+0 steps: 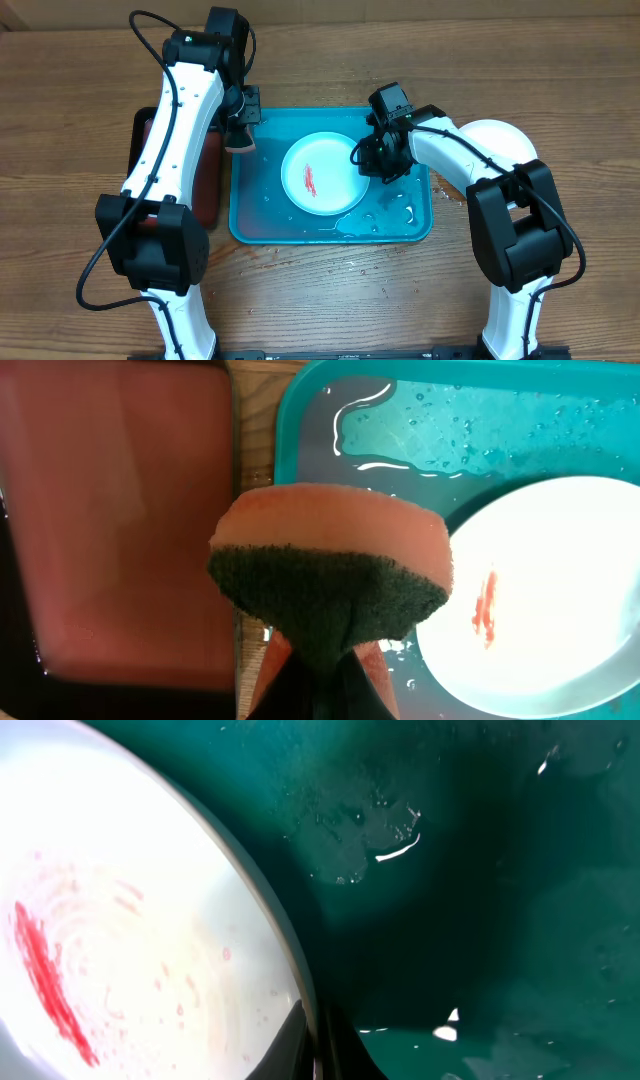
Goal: Clean dirty plates on tray and stack at the side
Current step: 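Lower the sponge in the left gripper onto the white plate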
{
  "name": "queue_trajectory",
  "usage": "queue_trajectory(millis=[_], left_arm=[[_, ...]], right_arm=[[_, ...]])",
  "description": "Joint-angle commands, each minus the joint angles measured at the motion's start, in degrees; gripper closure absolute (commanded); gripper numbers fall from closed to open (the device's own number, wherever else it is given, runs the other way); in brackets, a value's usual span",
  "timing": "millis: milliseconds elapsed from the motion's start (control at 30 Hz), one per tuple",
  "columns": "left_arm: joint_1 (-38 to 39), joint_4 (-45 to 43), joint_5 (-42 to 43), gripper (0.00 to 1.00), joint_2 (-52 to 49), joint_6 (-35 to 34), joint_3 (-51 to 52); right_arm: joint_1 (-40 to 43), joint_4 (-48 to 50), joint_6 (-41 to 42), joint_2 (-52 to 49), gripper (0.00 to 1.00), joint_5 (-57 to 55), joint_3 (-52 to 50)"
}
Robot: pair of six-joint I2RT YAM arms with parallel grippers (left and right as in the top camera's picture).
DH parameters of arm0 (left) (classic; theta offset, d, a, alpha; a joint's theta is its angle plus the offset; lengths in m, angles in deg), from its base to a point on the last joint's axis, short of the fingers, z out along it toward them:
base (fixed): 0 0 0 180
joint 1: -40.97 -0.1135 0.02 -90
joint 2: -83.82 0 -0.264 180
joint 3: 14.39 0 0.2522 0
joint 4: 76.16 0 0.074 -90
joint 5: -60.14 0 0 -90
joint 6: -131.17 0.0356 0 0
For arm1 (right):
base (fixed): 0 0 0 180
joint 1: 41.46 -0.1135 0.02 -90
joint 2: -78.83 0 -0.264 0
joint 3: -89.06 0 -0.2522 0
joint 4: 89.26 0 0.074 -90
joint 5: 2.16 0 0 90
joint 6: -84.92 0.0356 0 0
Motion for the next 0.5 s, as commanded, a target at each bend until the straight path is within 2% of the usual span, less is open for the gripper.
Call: queue_trajectory(millis=[0, 200, 467], left_arm=[[0.04, -0.44, 2.69, 0.96, 0.13, 0.48, -1.11], [0.96, -1.88, 4.59, 0.96, 0.13, 1.05, -1.07], [5.42, -6.75, 4.92, 0.96, 0.13, 7.76, 4.85]], right_arm=[[-0.20, -0.46, 6.60, -0.55, 0.96, 0.09, -1.70], [-1.77, -0.90, 10.21, -0.55, 0.96, 3.48, -1.70], [-4.52, -1.20, 10.14, -0.55, 0.96, 2.54, -1.70]])
